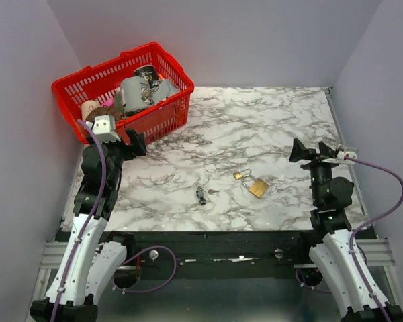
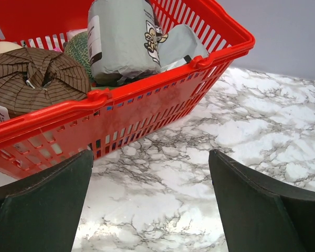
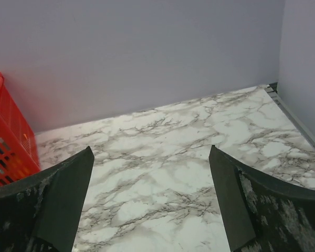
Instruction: Unlock with the key
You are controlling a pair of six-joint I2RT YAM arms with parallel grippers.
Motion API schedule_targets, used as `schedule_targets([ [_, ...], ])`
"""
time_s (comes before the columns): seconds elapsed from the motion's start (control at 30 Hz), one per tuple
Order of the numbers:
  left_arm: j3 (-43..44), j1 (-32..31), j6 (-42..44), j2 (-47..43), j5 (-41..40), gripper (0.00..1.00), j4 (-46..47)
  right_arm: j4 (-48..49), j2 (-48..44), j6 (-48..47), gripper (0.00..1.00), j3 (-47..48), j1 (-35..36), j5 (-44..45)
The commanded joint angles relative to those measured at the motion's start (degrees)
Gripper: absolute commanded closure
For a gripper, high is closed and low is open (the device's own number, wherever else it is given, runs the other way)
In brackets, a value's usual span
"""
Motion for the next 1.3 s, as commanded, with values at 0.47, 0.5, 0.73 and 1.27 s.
schedule_targets([
  [0.47,5.05,-1.2,3.33,4.7,1.5,0.01,-2.47,-15.89,-1.08,0.51,0.14,6.86,-0.06,-0.43],
  [0.5,7.58,-1.98,3.24,5.59,0.98,0.01,-3.44,-16.69,-0.2,0.69,0.17,7.4,-0.06,-2.88],
  [0.73,13.76,-4.19,2.71,11.66,0.09,0.01,-2.93,-21.61,7.18,2.27,0.28,10.82,3.78,-12.14],
  [1.27,6.11,-6.03,2.45,10.78,0.97,0.01,0.15,-27.07,33.0,9.74,0.29,20.49,42.98,6.22],
])
